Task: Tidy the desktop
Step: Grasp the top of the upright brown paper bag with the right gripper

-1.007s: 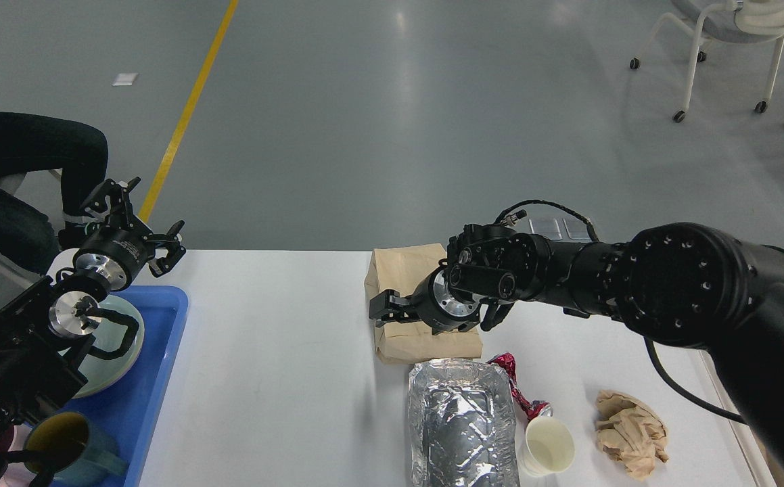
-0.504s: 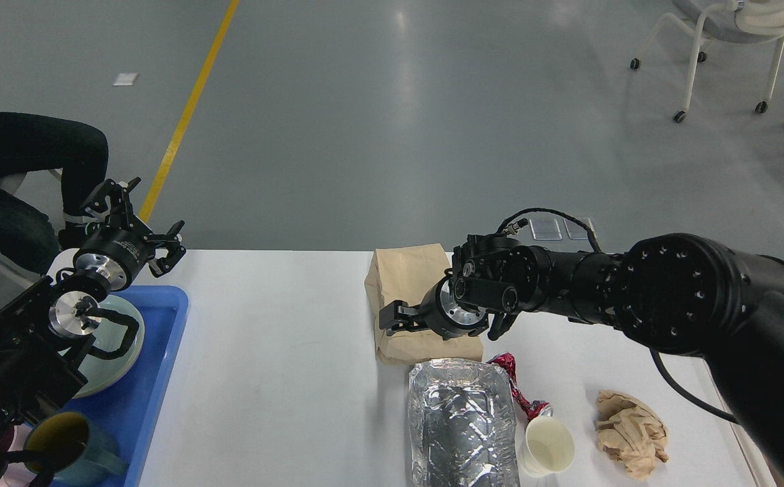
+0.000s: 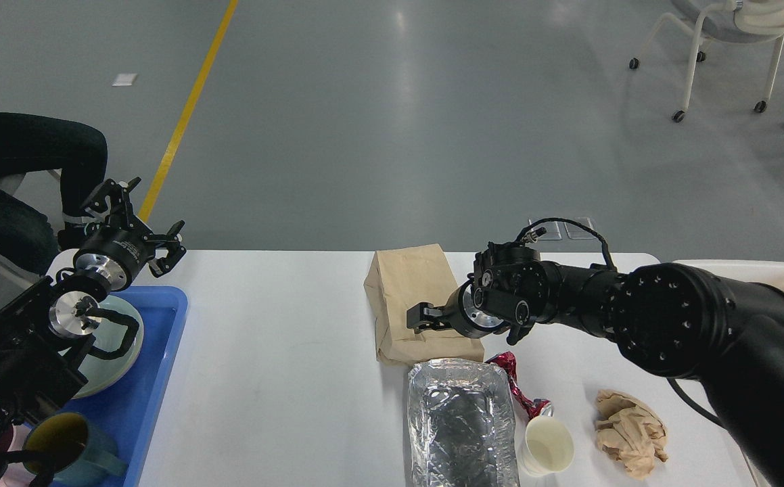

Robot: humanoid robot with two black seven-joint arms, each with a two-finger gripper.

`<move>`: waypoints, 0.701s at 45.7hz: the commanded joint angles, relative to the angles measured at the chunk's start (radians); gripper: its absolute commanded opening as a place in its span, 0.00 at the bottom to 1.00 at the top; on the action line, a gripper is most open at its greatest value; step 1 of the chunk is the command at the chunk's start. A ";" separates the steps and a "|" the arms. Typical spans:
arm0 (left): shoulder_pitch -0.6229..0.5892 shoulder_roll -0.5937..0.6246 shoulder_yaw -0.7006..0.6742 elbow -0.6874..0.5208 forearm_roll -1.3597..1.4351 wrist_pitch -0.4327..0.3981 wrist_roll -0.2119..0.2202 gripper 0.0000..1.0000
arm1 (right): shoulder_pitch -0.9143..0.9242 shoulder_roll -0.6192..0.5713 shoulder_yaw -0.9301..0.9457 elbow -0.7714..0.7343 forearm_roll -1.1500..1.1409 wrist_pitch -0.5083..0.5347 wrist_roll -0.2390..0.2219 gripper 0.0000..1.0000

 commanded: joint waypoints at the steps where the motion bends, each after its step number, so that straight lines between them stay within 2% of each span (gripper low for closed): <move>1: 0.000 0.000 0.000 0.000 0.000 -0.001 0.000 0.97 | -0.003 -0.003 -0.004 -0.018 0.001 -0.001 0.000 1.00; 9: 0.000 0.000 0.000 0.000 0.000 0.000 0.000 0.97 | 0.049 -0.003 0.011 0.009 0.015 0.008 0.002 1.00; 19: 0.000 0.000 0.000 -0.001 0.000 -0.001 0.000 0.97 | 0.150 -0.014 0.034 0.115 0.016 0.015 0.003 1.00; 32: 0.000 0.000 0.000 0.000 0.000 0.000 0.000 0.97 | 0.158 -0.008 0.065 0.120 0.018 0.005 0.003 1.00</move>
